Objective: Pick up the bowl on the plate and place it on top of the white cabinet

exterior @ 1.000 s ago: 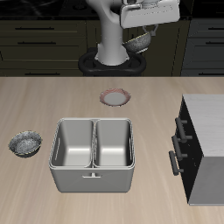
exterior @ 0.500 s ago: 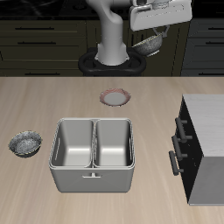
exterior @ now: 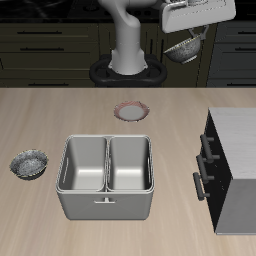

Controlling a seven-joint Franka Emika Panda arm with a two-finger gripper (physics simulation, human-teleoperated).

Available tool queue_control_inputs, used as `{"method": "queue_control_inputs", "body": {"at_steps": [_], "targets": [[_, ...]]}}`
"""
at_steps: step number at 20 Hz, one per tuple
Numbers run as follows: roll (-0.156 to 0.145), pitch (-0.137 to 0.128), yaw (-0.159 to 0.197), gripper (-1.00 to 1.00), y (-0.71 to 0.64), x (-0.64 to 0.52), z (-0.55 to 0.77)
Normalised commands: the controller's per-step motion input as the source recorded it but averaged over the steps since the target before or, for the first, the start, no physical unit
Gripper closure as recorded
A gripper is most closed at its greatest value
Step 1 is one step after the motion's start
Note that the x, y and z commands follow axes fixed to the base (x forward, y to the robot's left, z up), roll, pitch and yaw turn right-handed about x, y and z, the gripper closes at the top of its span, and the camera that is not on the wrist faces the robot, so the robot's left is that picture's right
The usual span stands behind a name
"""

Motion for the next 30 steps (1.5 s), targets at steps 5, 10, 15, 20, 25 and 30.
{"method": "queue_control_inputs", "body": {"at_steps": [5, 10, 15, 20, 25, 30], "targets": [[0.005, -0.002, 0.014, 1.00, 0.20, 0.28, 0.14], [-0.012, -0.025, 0.059, 1.00, 0.10, 0.23, 0.11], [-0.016, 0.009, 0.011, 1.00, 0.11, 0.26, 0.06], [-0.007, 0.024, 0.004, 1.00, 0.11, 0.25, -0.02], [-0.001, -0.005, 0.017, 1.00, 0.12, 0.23, 0.09], [0.003, 0.016, -0.016, 1.00, 0.13, 0.26, 0.07]]}}
